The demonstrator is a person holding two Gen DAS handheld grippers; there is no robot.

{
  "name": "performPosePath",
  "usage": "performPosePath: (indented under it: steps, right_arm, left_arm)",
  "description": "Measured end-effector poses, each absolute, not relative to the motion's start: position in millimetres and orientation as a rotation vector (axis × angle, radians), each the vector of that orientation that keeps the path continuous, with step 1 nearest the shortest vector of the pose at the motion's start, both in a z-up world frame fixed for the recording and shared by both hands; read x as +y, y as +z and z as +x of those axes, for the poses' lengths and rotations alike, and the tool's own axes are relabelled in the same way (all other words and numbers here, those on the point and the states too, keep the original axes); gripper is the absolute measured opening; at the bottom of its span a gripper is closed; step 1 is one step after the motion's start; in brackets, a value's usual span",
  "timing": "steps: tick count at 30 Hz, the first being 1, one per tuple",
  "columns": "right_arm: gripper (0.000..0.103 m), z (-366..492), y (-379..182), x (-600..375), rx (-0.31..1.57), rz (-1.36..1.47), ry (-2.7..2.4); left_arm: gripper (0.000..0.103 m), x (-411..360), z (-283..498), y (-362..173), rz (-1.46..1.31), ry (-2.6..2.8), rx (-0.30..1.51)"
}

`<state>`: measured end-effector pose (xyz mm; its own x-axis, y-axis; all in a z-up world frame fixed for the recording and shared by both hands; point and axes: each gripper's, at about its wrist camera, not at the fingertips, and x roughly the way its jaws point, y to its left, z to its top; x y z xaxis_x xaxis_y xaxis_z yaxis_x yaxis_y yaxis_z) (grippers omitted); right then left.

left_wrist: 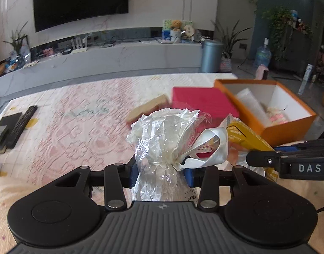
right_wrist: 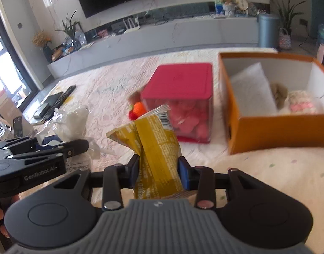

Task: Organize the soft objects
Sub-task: 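Carry the bag and snack packet over the orange box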

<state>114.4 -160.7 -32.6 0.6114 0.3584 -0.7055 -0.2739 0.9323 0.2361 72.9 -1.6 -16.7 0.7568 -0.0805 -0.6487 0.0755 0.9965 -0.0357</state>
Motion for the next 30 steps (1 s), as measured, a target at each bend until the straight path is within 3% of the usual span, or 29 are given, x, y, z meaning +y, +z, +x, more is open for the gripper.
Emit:
performPosePath:
  steps: [15,30]
  right_arm:
    - [0.039,173,32,-248,0.702,0.000,0.137]
    - [0.039,254,-1,-323,0.798,-0.090,-0.031]
  left_arm:
    - [0.048,-90,166,28,-0.026,-0.351,0.626]
    - [0.048,-170,254,-3,-0.020,-0.476,0.713]
